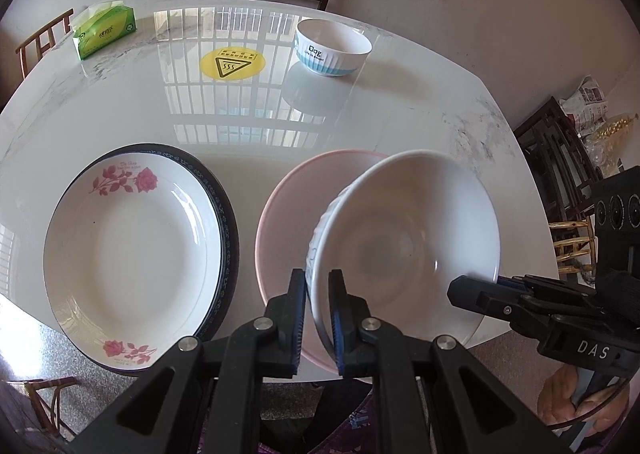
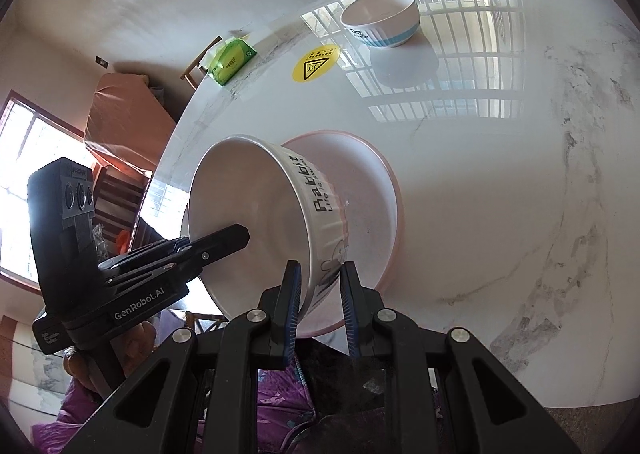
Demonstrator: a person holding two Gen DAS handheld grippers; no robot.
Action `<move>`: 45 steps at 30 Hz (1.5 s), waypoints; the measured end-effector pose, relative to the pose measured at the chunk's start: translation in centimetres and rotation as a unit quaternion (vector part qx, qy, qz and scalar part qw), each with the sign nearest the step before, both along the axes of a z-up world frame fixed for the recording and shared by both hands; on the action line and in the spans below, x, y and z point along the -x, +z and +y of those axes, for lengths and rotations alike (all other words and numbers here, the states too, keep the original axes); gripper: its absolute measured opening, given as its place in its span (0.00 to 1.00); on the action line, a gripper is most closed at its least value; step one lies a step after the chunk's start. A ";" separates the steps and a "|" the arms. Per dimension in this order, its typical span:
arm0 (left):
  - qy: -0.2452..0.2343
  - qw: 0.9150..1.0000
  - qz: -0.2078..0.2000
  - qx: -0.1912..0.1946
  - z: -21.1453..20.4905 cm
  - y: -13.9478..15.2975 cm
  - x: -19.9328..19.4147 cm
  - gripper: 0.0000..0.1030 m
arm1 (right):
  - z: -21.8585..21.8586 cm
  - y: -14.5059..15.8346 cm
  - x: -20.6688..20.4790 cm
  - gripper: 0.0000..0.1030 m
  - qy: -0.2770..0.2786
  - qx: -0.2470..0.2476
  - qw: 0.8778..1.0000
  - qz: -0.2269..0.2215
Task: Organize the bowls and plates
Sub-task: 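Carry the white lettered bowl over the pink bowl and lower it inside, then open both grippers to release the white bowl and lift away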
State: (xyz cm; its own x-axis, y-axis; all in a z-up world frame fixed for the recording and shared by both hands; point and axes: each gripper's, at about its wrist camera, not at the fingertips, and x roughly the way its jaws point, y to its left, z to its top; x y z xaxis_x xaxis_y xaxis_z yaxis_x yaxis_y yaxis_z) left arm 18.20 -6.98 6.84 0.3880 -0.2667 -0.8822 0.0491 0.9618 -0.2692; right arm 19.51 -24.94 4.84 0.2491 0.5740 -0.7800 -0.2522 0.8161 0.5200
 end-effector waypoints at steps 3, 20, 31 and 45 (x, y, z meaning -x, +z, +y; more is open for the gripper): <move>-0.002 1.000 0.003 -0.003 -0.3 -0.4 -0.1 0.11 | 0.0 -0.2 -0.2 0.19 -0.001 0.004 1.000 0.003; -0.010 0.999 -0.019 -0.037 -0.9 -0.7 0.3 0.11 | -0.1 -0.7 -0.3 0.19 -0.007 0.005 1.000 0.009; -0.018 0.998 -0.033 -0.058 -1.2 -0.8 0.4 0.12 | -0.1 -0.9 -0.4 0.18 -0.011 0.000 1.000 0.011; -0.025 0.998 -0.030 -0.053 -1.3 -0.8 0.3 0.17 | -0.2 -0.8 -0.5 0.21 -0.013 0.000 1.000 0.009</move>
